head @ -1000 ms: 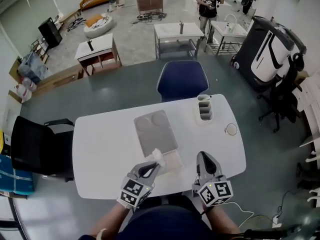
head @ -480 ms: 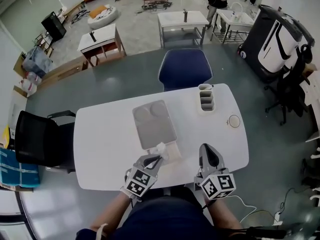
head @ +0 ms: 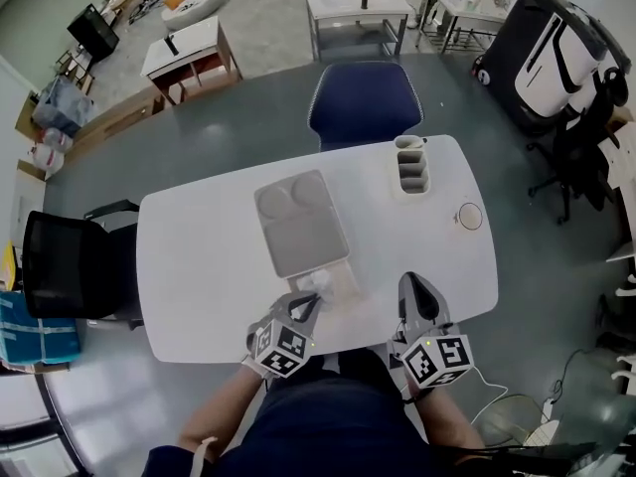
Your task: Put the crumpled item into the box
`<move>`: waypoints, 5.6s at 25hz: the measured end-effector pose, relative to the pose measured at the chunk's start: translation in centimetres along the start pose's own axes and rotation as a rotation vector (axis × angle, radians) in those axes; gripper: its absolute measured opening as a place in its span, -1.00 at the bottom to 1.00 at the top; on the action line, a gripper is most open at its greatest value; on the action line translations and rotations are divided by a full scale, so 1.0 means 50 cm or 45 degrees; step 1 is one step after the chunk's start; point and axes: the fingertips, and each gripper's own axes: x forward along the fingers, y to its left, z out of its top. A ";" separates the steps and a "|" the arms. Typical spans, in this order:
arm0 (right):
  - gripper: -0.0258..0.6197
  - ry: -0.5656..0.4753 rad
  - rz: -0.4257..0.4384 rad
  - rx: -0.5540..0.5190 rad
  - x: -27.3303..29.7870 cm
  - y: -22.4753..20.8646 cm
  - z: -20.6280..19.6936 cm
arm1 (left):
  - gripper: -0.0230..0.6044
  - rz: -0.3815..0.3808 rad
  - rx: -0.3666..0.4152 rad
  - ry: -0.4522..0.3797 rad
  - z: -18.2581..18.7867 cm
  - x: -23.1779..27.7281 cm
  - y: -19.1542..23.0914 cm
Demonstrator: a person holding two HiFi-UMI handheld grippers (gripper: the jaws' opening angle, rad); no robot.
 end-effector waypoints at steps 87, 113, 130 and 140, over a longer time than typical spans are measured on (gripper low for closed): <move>-0.92 -0.228 0.163 -0.123 -0.017 0.163 0.179 | -0.62 0.160 -0.418 -0.875 0.376 -0.467 0.141; -0.92 -0.397 0.204 -0.310 -0.026 0.208 0.254 | -0.66 0.268 -0.359 -0.996 0.397 -0.495 0.165; -0.91 -0.376 0.230 -0.318 -0.017 0.210 0.240 | -0.70 0.258 -0.376 -0.964 0.388 -0.470 0.174; -0.92 -0.382 0.242 -0.274 -0.012 0.206 0.237 | -0.69 0.261 -0.399 -0.928 0.374 -0.457 0.179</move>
